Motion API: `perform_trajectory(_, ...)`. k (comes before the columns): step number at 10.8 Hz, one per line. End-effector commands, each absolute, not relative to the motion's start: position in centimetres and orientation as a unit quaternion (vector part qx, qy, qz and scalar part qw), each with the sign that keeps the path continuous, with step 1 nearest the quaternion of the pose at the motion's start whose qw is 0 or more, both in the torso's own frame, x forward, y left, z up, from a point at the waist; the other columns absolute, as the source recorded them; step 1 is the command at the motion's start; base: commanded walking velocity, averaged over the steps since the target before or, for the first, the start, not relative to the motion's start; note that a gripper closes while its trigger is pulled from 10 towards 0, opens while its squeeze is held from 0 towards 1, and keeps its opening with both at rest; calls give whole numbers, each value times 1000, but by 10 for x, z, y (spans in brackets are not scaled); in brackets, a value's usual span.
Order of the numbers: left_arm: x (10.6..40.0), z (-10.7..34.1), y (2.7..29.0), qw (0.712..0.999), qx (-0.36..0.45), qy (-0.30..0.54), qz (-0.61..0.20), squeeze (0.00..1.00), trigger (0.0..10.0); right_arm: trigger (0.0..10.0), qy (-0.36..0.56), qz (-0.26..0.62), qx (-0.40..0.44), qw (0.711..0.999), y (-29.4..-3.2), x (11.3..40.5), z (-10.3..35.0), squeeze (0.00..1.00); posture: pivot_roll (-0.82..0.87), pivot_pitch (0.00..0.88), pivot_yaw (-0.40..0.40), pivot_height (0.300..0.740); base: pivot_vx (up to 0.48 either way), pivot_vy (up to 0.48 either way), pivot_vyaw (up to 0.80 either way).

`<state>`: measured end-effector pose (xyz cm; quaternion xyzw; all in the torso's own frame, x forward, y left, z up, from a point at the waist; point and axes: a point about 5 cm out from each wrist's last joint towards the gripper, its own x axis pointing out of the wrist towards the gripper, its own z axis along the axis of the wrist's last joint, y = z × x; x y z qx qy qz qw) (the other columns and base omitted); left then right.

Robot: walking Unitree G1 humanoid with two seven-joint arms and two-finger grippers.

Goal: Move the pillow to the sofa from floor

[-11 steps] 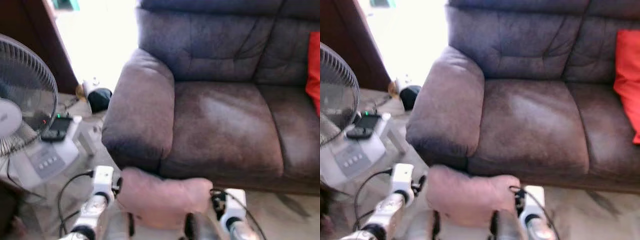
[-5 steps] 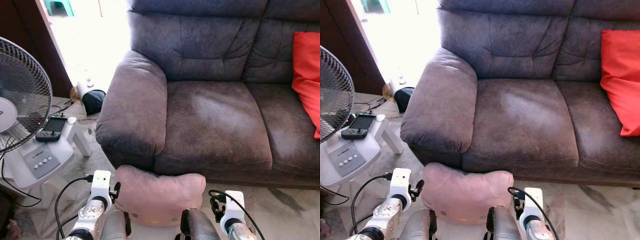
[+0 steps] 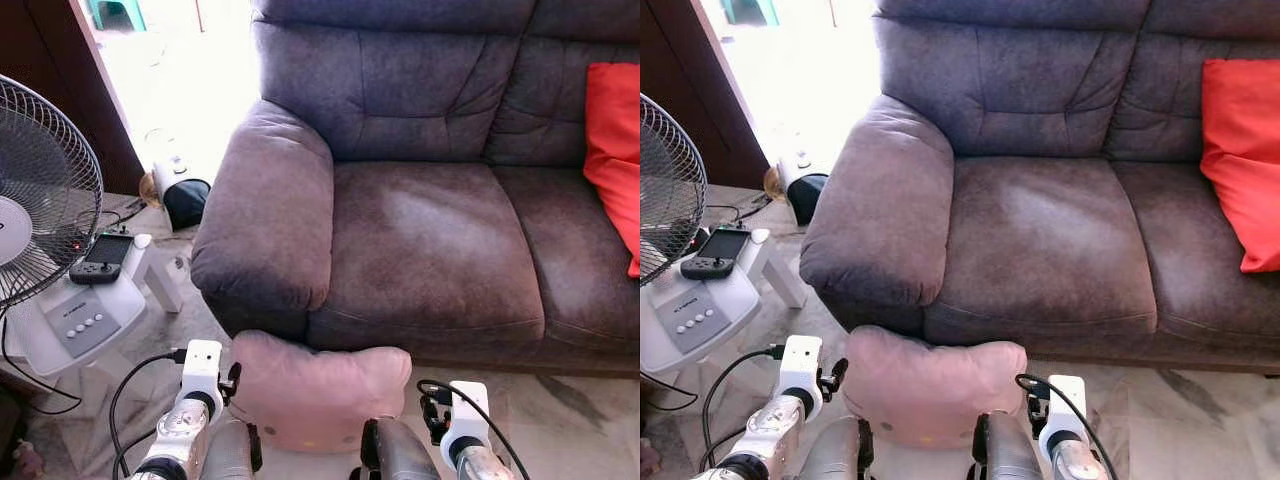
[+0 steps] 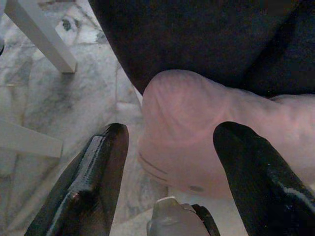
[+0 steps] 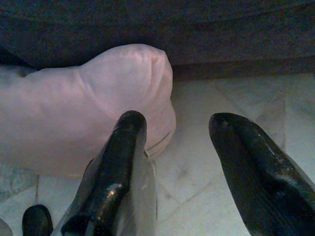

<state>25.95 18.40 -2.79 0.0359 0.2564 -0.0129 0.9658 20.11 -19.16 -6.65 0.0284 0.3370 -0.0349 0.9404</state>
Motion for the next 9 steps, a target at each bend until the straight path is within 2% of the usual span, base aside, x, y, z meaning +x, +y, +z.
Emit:
perform_trajectory(1, 256, -31, 186, 964, 32, 263, -8, 0, 10000, 10000, 346, -37, 28, 937, -193, 197, -69, 0, 107, 91, -44, 629, 0, 0, 0)
perform_trajectory(4, 256, -30, 186, 964, 32, 262, -8, 0, 10000, 10000, 346, -36, 27, 937, -193, 198, -69, 0, 106, 90, -43, 629, 0, 0, 0)
perform_trajectory(7, 258, -29, 186, 966, 29, 257, -6, 0, 10000, 10000, 346, -35, 27, 937, -192, 198, -69, 0, 107, 91, -43, 569, 0, 0, 0)
perform_trajectory(9, 258, -28, 187, 968, 27, 248, 0, 0, 10000, 10000, 336, -36, 25, 941, -193, 199, -67, 0, 106, 91, -43, 569, 0, 0, 0)
